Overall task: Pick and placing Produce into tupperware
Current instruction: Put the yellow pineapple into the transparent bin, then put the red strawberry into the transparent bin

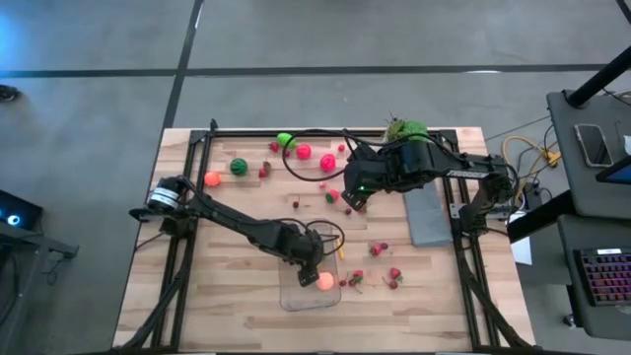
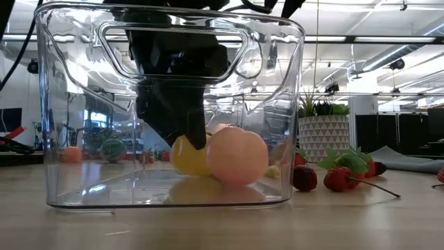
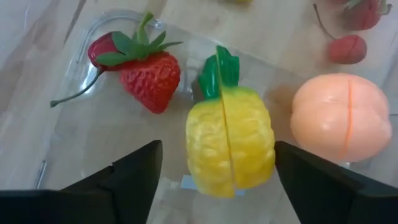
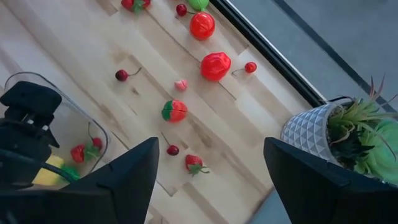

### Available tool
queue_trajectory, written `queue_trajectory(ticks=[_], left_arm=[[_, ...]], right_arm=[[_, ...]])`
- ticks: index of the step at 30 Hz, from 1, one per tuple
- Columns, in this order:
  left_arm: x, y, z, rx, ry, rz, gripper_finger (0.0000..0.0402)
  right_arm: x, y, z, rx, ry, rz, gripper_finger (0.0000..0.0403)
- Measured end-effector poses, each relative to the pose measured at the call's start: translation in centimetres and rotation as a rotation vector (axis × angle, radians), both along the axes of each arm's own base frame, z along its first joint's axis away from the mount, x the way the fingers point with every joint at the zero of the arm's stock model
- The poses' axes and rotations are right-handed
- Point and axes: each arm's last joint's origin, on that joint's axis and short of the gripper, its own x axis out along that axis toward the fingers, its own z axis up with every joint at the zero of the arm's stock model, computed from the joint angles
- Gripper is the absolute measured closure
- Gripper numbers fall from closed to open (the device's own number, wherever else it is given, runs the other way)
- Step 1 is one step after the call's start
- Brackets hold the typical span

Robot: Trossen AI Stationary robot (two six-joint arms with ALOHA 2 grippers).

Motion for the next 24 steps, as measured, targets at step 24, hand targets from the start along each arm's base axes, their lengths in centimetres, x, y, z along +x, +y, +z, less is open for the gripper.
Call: queue_trajectory(ticks=[24], left_arm=[[-13.9, 4.0, 18.8, 0.094, -0.410, 0.260, 0.0102]], right_arm=[[-5.0, 2.1, -9.0, 0.335, 0.328, 0.168, 0.0126]])
